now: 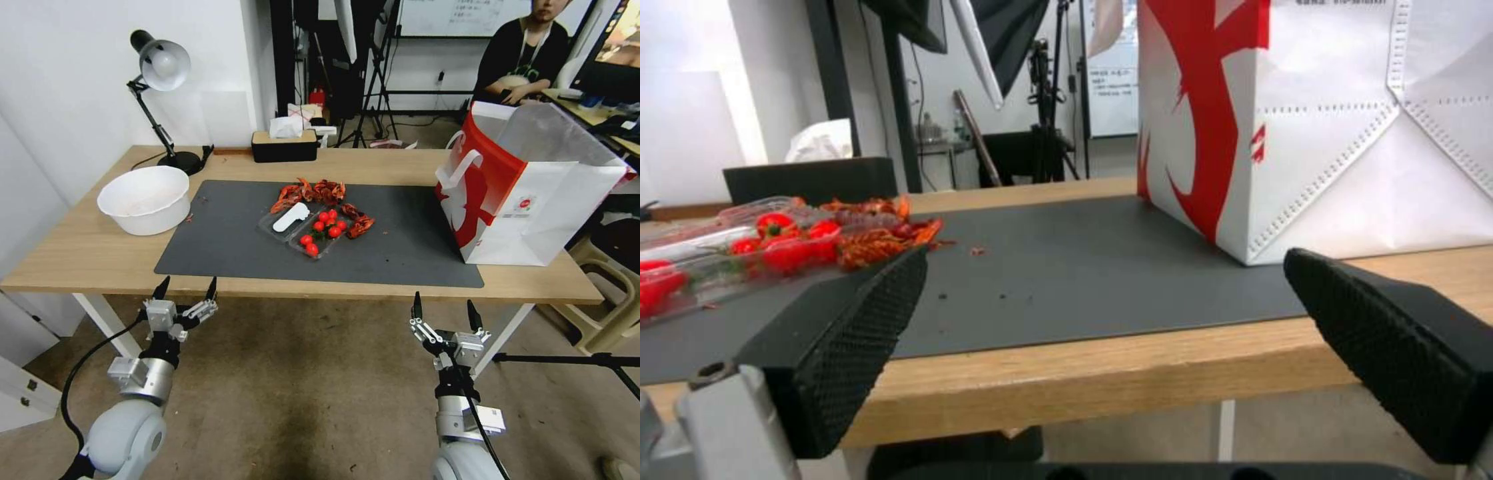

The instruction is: Pick up the trash from the table and place it into the takeout bag.

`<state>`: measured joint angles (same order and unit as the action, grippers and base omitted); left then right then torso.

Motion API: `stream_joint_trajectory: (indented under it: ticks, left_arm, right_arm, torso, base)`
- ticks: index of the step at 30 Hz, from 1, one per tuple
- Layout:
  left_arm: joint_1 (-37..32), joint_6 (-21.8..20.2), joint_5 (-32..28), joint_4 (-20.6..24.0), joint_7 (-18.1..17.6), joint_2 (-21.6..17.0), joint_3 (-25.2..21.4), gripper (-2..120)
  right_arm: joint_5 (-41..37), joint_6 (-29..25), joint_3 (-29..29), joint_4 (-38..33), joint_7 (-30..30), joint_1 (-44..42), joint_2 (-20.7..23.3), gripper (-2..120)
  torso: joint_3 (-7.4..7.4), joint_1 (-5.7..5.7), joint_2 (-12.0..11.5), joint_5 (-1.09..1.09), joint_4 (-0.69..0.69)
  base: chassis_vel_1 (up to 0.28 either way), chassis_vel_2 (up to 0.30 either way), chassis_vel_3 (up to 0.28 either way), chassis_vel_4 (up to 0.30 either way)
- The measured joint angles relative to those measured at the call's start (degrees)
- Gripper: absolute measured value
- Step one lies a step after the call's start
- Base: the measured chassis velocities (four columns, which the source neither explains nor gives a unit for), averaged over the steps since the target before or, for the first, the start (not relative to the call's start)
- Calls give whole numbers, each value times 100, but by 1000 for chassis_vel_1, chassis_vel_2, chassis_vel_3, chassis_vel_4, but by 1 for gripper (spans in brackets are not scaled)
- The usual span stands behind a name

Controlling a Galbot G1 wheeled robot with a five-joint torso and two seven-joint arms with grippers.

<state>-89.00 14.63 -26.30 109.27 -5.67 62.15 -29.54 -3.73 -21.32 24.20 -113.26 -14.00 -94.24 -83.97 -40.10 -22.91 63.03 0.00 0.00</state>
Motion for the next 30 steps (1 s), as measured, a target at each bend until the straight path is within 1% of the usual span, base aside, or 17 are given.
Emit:
stream_joint_trajectory:
  ticks: [5, 30]
  left_arm:
    - [1, 77, 62, -46, 45, 5, -35, 100]
    - [31, 66, 105, -63, 52, -11, -38, 100]
  right_arm:
    - [22, 0, -20, 7, 1, 12, -14, 100]
    - [97, 6, -20, 19, -25, -2, -30, 100]
  torso:
    - [0, 0, -1, 0, 0]
    - [0, -1, -1, 0, 0]
  base:
    - [0, 0, 0, 0]
    - [0, 0, 0, 0]
